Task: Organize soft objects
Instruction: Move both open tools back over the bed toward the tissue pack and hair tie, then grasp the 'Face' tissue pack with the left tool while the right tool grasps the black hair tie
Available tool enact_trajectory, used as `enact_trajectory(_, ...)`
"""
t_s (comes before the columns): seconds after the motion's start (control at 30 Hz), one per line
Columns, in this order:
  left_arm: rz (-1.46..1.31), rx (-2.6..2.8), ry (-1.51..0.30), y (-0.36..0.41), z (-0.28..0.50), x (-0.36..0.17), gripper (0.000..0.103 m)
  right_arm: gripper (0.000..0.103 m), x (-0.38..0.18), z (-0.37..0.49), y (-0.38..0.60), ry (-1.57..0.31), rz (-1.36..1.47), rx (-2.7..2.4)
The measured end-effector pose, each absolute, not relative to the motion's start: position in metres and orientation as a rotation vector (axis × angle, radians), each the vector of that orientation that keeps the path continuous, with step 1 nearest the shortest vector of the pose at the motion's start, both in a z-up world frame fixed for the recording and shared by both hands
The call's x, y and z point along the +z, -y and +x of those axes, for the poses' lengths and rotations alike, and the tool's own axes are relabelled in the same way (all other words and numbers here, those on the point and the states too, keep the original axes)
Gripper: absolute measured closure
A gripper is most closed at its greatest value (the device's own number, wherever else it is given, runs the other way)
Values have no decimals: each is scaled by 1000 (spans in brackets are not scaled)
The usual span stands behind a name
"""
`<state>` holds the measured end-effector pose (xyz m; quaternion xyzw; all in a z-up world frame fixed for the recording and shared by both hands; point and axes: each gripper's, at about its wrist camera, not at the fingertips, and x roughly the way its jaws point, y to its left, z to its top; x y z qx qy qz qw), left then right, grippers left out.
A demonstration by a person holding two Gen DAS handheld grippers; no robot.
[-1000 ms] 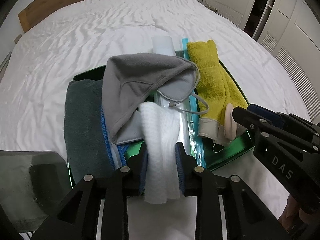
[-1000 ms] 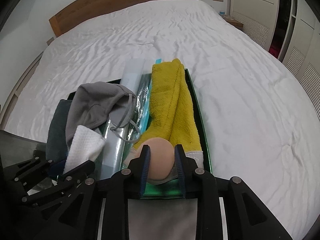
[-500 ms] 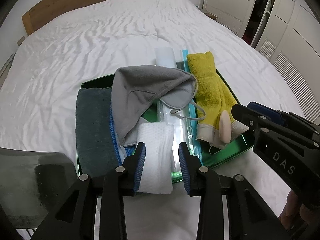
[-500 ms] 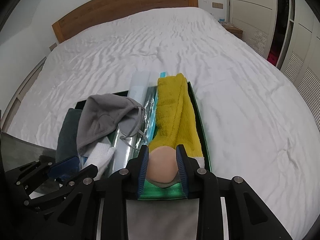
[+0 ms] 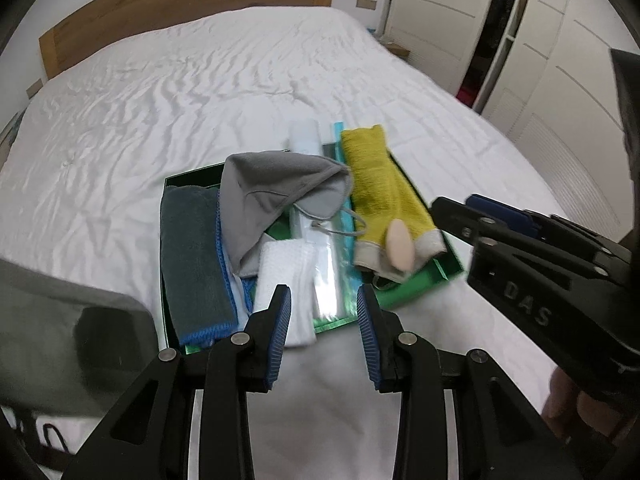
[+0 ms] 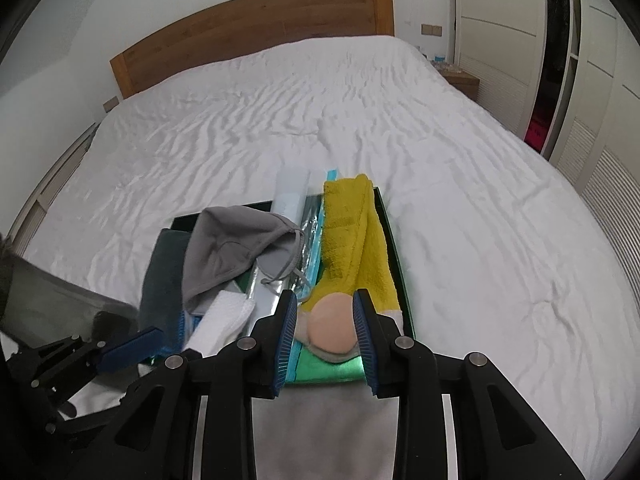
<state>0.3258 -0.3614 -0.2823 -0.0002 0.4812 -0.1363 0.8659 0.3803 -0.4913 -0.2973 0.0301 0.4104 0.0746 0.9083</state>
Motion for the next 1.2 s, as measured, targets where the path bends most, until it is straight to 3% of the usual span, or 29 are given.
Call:
enact_trajectory(0.3, -22, -361, -1052, 297, 208, -268, 69, 70, -286, 271, 440, -891, -121, 194)
enact_trajectory(0.6, 25, 10, -1182, 109, 97, -292, 62, 66, -305, 177, 289, -1004, -116, 521)
enact_trajectory(0.77, 43, 132, -1233, 40, 71, -317, 59, 59, -323, 168, 191, -1017, -111, 691)
enact_trajectory(1.0, 24, 75, -1234, 21, 63, -344, 45, 55, -349, 194, 115, -1040, -127, 738)
enact_trajectory(1.2, 37, 43, -1239, 17, 67, -360, 43, 49, -373, 220, 76, -1072, -163, 748)
